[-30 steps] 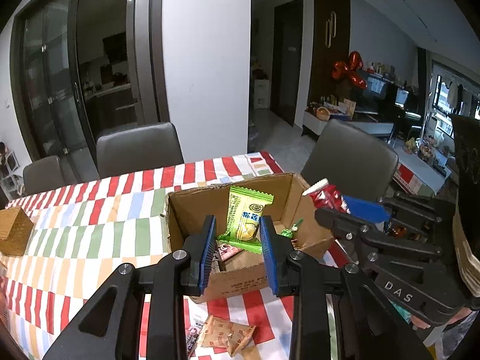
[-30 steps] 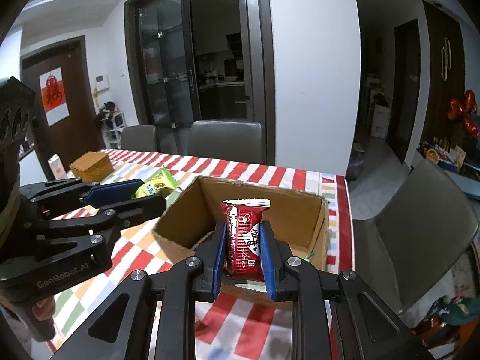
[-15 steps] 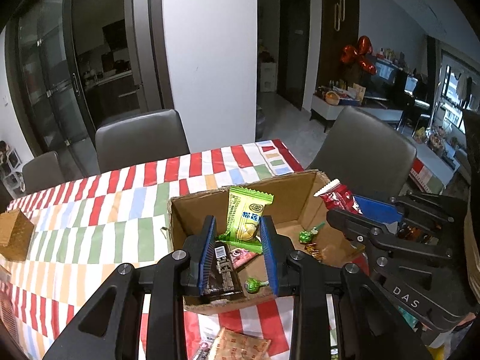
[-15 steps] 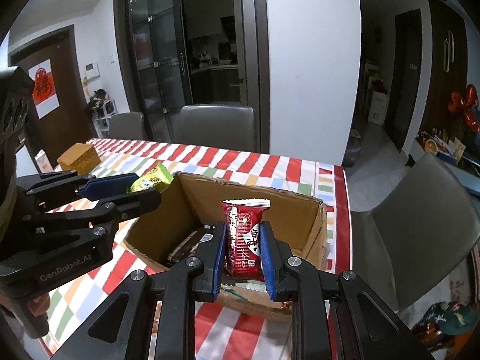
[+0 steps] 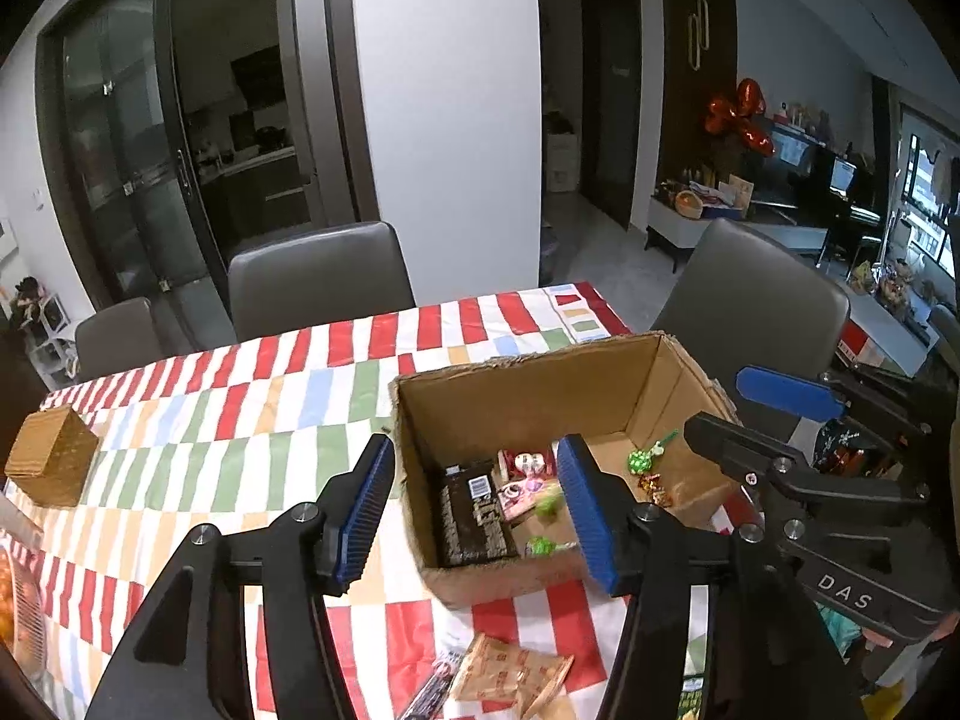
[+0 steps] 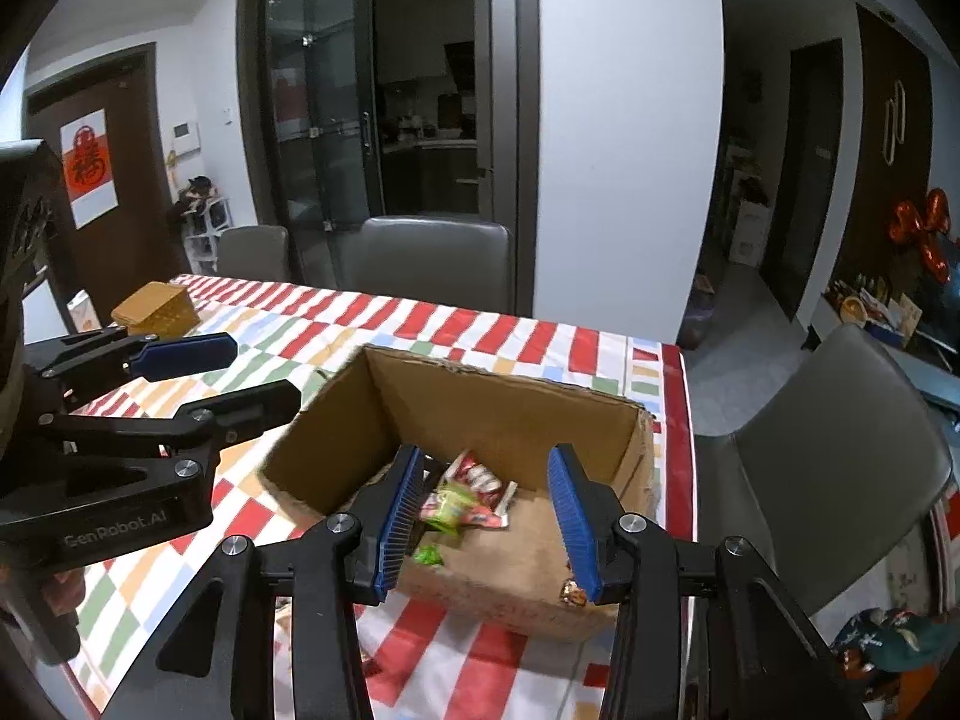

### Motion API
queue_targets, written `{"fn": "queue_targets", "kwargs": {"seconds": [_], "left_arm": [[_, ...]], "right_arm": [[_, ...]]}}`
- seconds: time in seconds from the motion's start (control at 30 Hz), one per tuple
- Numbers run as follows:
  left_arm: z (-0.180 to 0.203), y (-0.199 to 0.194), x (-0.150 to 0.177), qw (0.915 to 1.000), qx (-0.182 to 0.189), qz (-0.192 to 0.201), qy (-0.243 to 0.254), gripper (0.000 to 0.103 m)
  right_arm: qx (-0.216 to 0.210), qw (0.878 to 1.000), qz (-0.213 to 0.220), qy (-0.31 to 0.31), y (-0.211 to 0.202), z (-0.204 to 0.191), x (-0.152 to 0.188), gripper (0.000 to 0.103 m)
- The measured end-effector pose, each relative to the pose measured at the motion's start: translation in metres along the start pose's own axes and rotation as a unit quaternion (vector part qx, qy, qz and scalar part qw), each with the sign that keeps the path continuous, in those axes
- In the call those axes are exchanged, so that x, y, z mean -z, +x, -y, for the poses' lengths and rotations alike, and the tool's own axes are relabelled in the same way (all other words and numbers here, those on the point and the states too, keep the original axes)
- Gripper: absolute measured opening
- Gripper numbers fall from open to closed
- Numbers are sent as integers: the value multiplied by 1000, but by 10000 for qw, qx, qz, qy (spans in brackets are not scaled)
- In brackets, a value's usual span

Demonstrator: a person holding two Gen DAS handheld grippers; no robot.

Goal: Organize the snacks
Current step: 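Move both open tools back to the wrapped cake and snack stick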

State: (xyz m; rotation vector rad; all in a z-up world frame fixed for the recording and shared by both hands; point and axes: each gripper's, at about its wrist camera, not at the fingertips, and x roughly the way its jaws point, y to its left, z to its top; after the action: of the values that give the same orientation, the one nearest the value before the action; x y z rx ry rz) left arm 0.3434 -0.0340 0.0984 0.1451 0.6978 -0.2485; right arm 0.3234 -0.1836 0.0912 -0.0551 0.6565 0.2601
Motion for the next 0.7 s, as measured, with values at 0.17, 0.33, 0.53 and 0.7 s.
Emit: {"fn": "queue_targets", "kwargs": {"seconds": [0.17, 0.33, 0.53, 0.7], "left_arm": [[-5, -20, 12, 10000, -11, 82, 35, 59], [-14, -36, 29, 9997, -119, 127, 157, 59], [-26, -43, 52, 9997, -161, 45, 177, 60], [-33, -43, 75, 9992, -293, -103, 266, 60]], "right_arm": [[-176, 9998, 96, -85, -12, -16, 3, 45], [-358, 9992, 115, -158, -18, -31, 9, 45], [-579, 9977, 45, -342, -16, -55, 20, 45], [-720, 9960, -143, -504, -8, -75, 33, 48]]}}
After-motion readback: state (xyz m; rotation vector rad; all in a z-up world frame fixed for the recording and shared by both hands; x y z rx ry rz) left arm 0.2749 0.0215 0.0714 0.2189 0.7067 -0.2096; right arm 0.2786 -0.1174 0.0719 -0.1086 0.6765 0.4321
